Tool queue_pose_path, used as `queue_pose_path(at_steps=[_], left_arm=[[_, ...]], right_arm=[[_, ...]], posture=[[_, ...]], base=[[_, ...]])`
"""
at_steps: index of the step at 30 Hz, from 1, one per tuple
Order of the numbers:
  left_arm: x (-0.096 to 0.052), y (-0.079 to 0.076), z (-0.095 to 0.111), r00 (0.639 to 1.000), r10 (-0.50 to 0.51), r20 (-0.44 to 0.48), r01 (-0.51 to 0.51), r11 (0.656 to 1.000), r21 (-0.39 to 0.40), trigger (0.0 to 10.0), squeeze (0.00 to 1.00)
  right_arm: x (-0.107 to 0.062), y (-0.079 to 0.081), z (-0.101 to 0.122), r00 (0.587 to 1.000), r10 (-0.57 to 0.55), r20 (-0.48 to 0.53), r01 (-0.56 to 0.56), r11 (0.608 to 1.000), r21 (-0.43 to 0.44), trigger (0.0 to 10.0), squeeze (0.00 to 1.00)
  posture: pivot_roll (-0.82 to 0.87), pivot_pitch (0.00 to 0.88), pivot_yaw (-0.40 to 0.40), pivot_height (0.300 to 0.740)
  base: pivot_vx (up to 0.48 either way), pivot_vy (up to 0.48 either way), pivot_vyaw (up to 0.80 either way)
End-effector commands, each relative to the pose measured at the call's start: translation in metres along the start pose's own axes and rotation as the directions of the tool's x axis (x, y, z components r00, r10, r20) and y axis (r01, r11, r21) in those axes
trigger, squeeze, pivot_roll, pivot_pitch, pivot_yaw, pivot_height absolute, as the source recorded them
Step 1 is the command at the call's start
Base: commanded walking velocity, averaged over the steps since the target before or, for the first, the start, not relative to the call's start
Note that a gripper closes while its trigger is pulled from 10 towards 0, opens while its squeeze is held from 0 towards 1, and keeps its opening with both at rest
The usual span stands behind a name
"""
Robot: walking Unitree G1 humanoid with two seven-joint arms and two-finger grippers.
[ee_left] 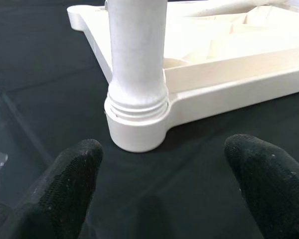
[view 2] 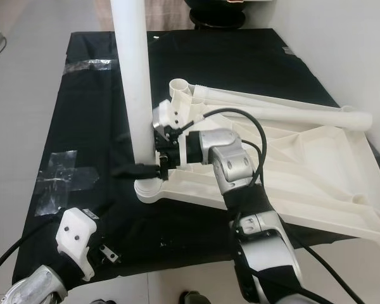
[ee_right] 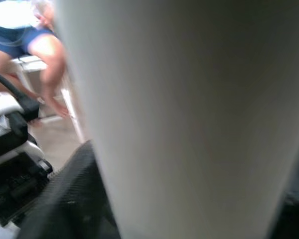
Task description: Building children table
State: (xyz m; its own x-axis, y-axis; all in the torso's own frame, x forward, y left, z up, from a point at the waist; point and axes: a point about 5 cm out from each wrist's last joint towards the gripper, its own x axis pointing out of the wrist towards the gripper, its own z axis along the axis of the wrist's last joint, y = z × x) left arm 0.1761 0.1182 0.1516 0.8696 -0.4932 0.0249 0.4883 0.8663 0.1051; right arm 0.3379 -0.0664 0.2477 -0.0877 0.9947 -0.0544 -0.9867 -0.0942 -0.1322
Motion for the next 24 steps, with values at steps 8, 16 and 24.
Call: queue_pose_path(at_steps=[8, 16, 24], left_arm=[[-0.007, -0.006, 0.000, 1.000, -0.014, -0.028, 0.013, 1.000, -0.011, 10.0, 0.00], [-0.006, -0.005, -0.001, 1.000, -0.010, -0.025, 0.010, 1.000, -0.019, 10.0, 0.00], [0.001, 0.002, -0.002, 1.000, -0.012, -0.020, 0.012, 1.000, -0.013, 10.0, 0.00]], right_arm=[[0.005, -0.003, -0.005, 0.993, 0.116, -0.003, -0.116, 0.993, 0.010, 0.0, 0.00], [0.011, -0.002, -0.053, 0.647, -0.740, -0.182, 0.751, 0.660, -0.013, 0.0, 0.00], [0.040, 0.049, -0.061, 0.471, -0.861, -0.192, 0.881, 0.471, 0.046, 0.0, 0.00]], posture=[[0.11, 0.251, -0.076, 0.740], [0.04, 0.237, -0.092, 0.740], [0.02, 0.208, -0.063, 0.740]], base=[[0.000, 0.000, 0.00], [0.000, 0.000, 0.00], [0.000, 0.000, 0.00]])
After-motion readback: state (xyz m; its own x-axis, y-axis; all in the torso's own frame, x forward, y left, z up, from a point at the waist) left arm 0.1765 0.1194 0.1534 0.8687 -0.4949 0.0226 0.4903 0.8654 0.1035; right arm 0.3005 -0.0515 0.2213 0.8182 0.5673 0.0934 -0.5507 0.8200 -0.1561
